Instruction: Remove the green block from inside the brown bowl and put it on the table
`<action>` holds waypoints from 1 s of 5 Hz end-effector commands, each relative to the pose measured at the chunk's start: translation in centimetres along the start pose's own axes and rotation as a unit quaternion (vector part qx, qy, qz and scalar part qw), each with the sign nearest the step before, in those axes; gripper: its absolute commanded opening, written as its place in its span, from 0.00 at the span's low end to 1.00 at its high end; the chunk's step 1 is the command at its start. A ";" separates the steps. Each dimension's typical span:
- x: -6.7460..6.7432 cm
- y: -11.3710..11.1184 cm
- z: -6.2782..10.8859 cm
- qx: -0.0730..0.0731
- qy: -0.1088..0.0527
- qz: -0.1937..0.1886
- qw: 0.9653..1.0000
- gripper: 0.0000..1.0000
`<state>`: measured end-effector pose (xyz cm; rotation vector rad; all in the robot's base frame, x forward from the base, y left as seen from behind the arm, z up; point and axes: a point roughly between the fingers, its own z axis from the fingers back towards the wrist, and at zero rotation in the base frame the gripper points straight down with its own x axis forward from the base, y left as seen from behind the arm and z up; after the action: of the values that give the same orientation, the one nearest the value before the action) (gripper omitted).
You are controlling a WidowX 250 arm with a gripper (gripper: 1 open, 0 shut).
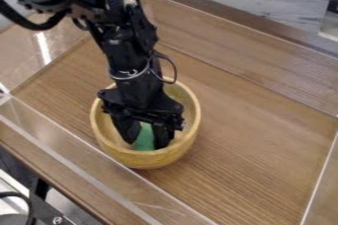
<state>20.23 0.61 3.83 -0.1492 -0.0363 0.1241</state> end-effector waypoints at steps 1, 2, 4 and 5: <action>0.7 0.4 0.7 0.000 -0.011 -0.007 1.000 0.00; 1.3 0.5 1.1 0.002 -0.013 0.001 1.000 0.00; 1.5 0.5 1.9 0.004 -0.014 0.012 1.000 0.00; 1.2 0.3 2.2 0.005 -0.014 0.013 1.000 0.00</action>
<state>20.79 1.29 5.16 -0.1452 -0.0229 0.1520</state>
